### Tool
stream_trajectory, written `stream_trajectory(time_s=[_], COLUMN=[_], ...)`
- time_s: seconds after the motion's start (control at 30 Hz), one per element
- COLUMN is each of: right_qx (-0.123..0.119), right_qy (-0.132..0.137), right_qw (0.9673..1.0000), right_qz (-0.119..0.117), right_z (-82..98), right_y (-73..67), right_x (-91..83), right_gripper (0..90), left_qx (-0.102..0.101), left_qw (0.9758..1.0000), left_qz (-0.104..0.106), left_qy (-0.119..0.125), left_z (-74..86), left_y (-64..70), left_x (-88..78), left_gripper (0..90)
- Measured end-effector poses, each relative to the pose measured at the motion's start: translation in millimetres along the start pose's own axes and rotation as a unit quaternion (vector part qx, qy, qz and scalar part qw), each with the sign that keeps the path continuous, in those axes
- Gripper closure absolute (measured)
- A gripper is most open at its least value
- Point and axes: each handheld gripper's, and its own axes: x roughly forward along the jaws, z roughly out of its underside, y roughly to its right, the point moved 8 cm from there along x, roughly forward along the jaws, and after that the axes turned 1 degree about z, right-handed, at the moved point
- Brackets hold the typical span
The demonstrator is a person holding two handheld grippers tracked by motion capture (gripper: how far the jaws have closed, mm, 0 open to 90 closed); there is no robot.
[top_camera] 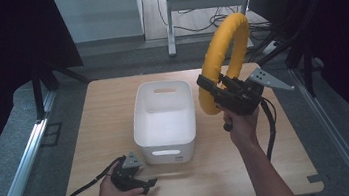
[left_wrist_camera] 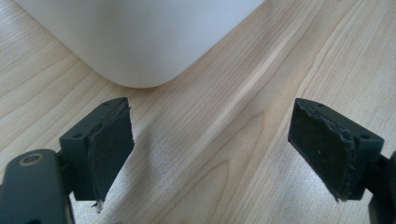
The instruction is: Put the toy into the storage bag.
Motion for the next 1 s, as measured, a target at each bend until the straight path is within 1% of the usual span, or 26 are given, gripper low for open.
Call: stream_trajectory(time_s=[0.07, 0.1, 0.17, 0.3, 0.33, 0.37, 0.57, 0.63, 1.0], right_qx=[-0.001, -0.001, -0.004, -0.007, -0.006, -0.006, 0.002, 0.001, 0.002], right_qy=[0.005, 0.007, 0.008, 0.006, 0.004, 0.003, -0.004, -0.005, -0.011], right_qw=[0.9999, 0.9998, 0.9996, 0.9994, 0.9993, 0.9993, 0.9990, 0.9989, 0.9982], right_qz=[-0.011, -0.016, -0.026, -0.034, -0.036, -0.037, -0.044, -0.047, -0.059], right_z=[-3.0, -4.5, -6.7, -6.5, -6.0, -5.2, 1.5, 3.1, 8.7], right_y=[-6.4, -9.8, -17.0, -25.6, -27.1, -28.6, -36.1, -37.8, -49.6], right_x=[2.1, 3.5, 7.5, 14.8, 16.4, 18.8, 31.8, 34.9, 46.0], right_gripper=[49.8, 49.8, 49.8, 49.8, 49.8, 49.8, 49.7, 49.7, 49.7], left_qx=[0.005, 0.001, 0.000, 0.001, 0.001, 0.006, 0.008, 0.009, 0.005], left_qw=[1.0000, 1.0000, 1.0000, 1.0000, 1.0000, 1.0000, 1.0000, 1.0000, 1.0000], left_qz=[0.000, 0.000, 0.001, -0.001, -0.001, 0.000, 0.000, 0.001, 0.003], left_qy=[-0.002, -0.001, -0.003, -0.003, -0.003, -0.005, -0.005, -0.004, -0.004], left_z=[0.2, 0.2, 0.4, 0.5, 0.4, 0.6, 0.6, 0.4, 0.5], left_y=[-0.8, -0.1, 0.3, 0.0, 0.0, -0.7, -0.9, -0.7, -0.1], left_x=[-0.2, 0.0, 0.2, -0.1, -0.4, -0.9, -1.1, -1.2, -1.0], left_gripper=[14.2, 14.2, 14.2, 14.2, 14.2, 14.2, 14.2, 14.2, 14.2])
